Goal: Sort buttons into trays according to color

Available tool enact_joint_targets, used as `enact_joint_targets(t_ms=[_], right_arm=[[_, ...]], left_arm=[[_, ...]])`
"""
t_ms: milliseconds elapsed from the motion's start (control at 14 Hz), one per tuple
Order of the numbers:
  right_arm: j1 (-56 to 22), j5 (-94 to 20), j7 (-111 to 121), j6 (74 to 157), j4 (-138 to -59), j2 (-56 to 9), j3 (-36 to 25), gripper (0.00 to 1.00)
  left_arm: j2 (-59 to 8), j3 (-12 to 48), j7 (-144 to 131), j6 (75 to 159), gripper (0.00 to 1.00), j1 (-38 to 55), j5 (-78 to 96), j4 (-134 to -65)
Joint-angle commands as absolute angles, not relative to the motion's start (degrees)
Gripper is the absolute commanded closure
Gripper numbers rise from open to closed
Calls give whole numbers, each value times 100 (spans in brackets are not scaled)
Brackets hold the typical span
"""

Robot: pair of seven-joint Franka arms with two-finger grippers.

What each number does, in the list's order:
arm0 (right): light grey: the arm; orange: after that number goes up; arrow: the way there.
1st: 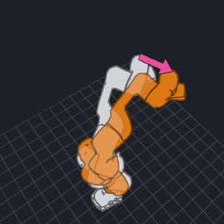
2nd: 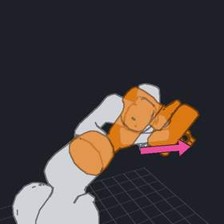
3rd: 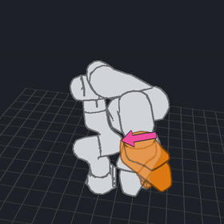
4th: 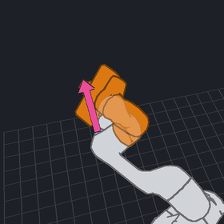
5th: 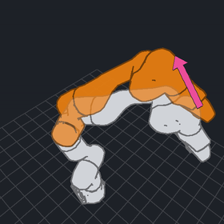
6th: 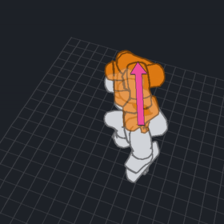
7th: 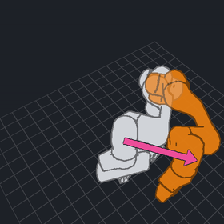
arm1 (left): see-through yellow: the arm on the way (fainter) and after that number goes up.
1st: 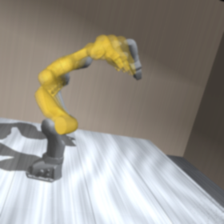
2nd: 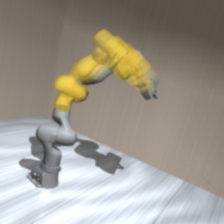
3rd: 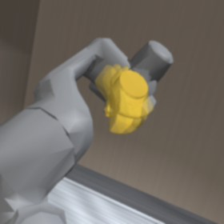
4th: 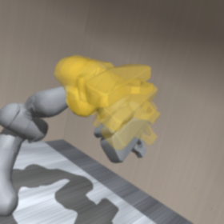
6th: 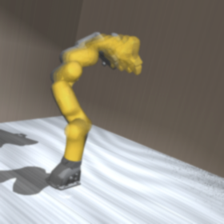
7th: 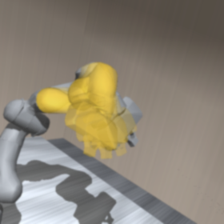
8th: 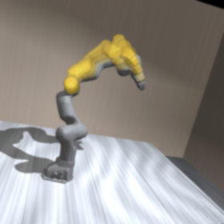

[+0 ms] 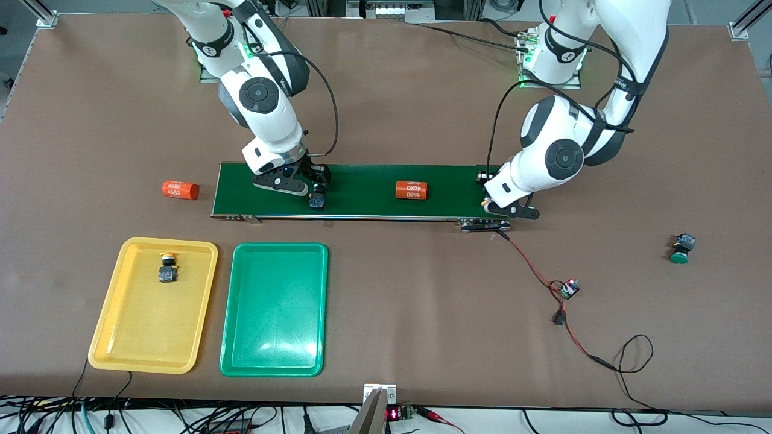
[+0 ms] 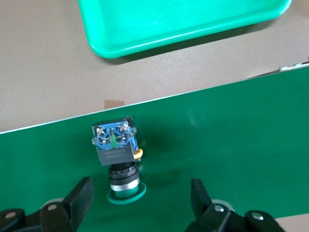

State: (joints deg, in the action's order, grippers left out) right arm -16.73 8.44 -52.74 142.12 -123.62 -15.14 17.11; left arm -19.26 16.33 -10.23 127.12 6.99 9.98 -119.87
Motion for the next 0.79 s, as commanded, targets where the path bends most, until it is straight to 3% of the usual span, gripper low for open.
enact_joint_targets(t_ms=[0, 72, 143, 215, 287, 502, 717], right_arm=[[-1688, 967, -5458, 14098, -12208, -1617, 1644, 10], [-1696, 984, -5449, 14106, -12208, -1617, 1600, 10], [-1696, 1002, -5441, 14106, -12208, -1652, 1591, 10], [-1696, 1141, -5432, 14106, -12191, -1696, 1582, 10], [-1705, 1247, -5449, 14106, -12077, -1783, 1582, 10], [-1749, 1248, -5458, 14106, -11980, -1872, 1582, 10], [-1749, 1274, -5449, 14106, -11971, -1933, 1573, 10]], left_arm=[[-2030, 1600, -1055, 12850, 99, 773, 1125, -11979], [-2039, 1591, -1055, 12850, 93, 773, 1125, -11971], [-2039, 1591, -1046, 12850, 71, 782, 1125, -11962], [-2039, 1591, -1011, 12832, 8, 774, 1125, -11953], [-1926, 1600, -950, 12762, 0, 773, 1116, -11944], [-1382, 1600, -967, 12307, 0, 704, 1116, -11866], [-1125, 1591, -958, 11866, 0, -5, 1073, -11559]])
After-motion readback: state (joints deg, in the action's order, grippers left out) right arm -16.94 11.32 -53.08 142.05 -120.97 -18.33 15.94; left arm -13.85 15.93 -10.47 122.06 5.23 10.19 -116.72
